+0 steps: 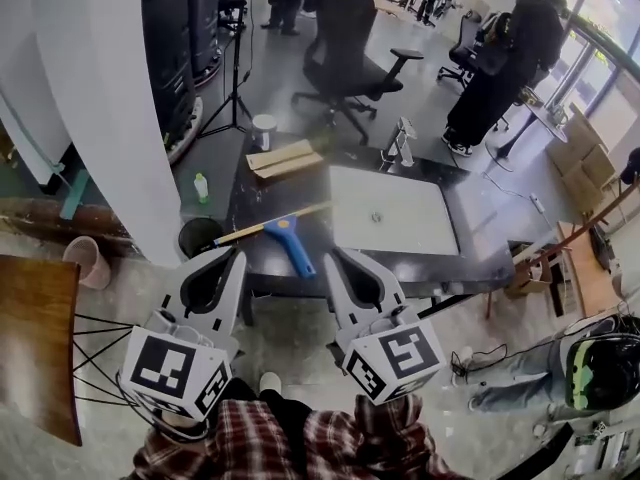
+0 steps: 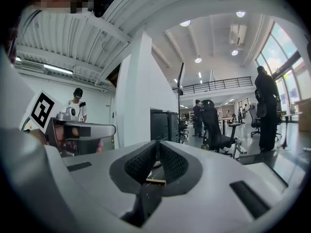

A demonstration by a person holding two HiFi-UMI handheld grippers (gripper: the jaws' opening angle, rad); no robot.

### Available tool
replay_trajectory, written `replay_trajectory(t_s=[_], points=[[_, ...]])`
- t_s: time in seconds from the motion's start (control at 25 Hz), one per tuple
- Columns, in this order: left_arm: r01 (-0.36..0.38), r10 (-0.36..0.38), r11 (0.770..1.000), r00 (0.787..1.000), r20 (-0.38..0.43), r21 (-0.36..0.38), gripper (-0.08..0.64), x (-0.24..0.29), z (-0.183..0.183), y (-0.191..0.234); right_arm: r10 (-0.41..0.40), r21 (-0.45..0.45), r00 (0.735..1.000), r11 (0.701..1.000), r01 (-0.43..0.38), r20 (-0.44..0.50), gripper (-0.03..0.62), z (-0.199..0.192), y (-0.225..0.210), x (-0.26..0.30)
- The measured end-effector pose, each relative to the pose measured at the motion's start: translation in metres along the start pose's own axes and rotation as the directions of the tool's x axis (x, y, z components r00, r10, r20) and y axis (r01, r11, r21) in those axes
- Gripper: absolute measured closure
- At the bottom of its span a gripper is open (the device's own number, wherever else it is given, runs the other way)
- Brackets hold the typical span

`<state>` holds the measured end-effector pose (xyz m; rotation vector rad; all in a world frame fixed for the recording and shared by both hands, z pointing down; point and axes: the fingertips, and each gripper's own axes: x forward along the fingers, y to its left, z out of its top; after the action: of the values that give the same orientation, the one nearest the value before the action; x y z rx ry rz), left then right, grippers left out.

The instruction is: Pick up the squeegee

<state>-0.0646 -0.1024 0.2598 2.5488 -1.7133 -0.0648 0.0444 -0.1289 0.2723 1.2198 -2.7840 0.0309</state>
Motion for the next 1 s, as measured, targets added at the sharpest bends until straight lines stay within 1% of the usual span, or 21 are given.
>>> replay_trajectory(t_s=[0.12, 0.32, 0.76, 1.0], points=[[-0.002, 0.001, 1.000, 1.000, -0.026, -0.005, 0.551, 0.019, -0.007, 0.013, 0.005, 0.017, 1.000, 1.000, -0.005, -0.021, 0.578, -0.009, -0.011, 0.020], [0.025, -0.026, 1.000, 0.999, -0.041, -0.010, 0.551, 0.054, -0.014, 0.038, -0.023, 0.032, 0.999, 0.999, 0.024, -0.041, 0.578, -0.018, -0.032, 0.055], [0.150, -0.150, 0.989, 0.988, -0.026, -0.005, 0.551, 0.133, -0.003, 0.118, -0.147, 0.025, 0.989, 0.989, 0.147, -0.024, 0.578, 0.000, -0.063, 0.149], [0.222, -0.223, 0.975, 0.974, -0.041, -0.024, 0.551, 0.164, -0.008, 0.139, -0.208, 0.024, 0.977, 0.978, 0.209, -0.048, 0.578, -0.001, -0.077, 0.172]])
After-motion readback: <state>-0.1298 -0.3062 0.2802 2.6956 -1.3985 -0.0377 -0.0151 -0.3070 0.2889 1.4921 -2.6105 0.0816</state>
